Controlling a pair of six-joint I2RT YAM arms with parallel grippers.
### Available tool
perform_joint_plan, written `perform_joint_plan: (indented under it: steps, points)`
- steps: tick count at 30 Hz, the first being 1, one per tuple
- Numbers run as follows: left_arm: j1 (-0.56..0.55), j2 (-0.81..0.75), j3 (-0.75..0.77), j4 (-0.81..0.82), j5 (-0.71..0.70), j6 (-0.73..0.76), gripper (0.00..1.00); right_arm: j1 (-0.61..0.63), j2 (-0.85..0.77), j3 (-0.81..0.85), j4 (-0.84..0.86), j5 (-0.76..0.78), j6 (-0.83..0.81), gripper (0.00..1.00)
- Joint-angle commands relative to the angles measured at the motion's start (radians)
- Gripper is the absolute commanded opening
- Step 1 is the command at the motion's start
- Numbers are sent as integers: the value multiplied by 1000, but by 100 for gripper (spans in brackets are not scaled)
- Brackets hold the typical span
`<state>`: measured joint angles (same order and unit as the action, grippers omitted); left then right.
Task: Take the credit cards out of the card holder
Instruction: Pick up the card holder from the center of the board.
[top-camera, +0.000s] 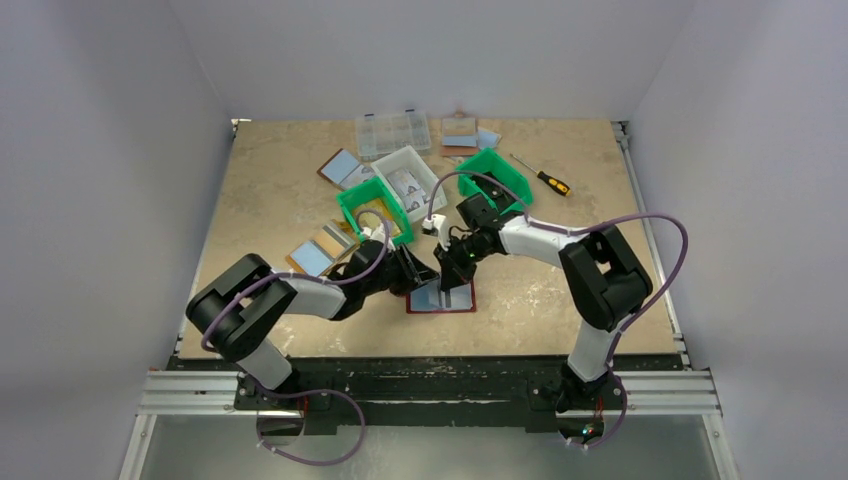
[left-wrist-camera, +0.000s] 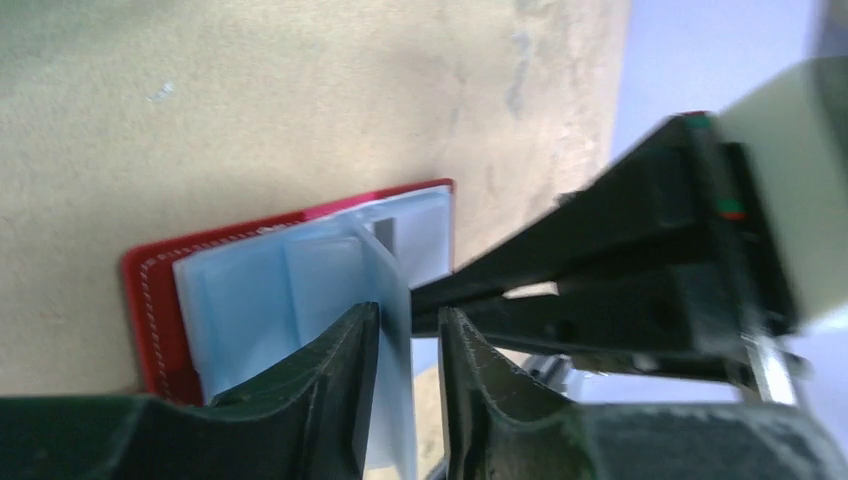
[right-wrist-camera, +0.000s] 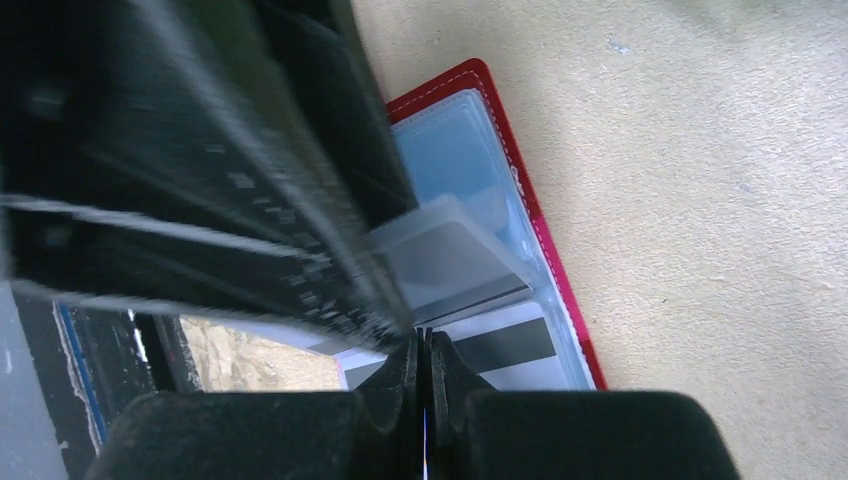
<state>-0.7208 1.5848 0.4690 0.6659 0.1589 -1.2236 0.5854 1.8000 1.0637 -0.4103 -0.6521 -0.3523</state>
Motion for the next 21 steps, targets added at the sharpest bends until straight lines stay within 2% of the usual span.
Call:
perform_joint_plan:
  steps: [1, 3, 5, 8, 13, 18, 21]
  points:
    - [3, 73, 74, -137, -1, 111, 25, -22, -17, 43, -39, -62, -17, 0]
    - [2, 93, 92, -147, 4, 130, 9, -37, -31, 47, -54, -75, -32, 0]
    - [3, 95, 103, -165, -3, 155, 0, -52, -41, 49, -71, -84, -47, 0]
    - [3, 50, 96, -173, -20, 195, 0, -72, -55, 65, -116, -113, -85, 0]
    - [3, -45, 21, -50, 12, 263, 0, -113, -105, 81, -209, -266, -160, 5]
    - [2, -60, -98, 261, 74, 259, 0, -119, -121, 67, -228, -416, -167, 20]
    - [-4, -70, -153, 419, 90, 265, 0, -118, -91, 76, -246, -458, -169, 22]
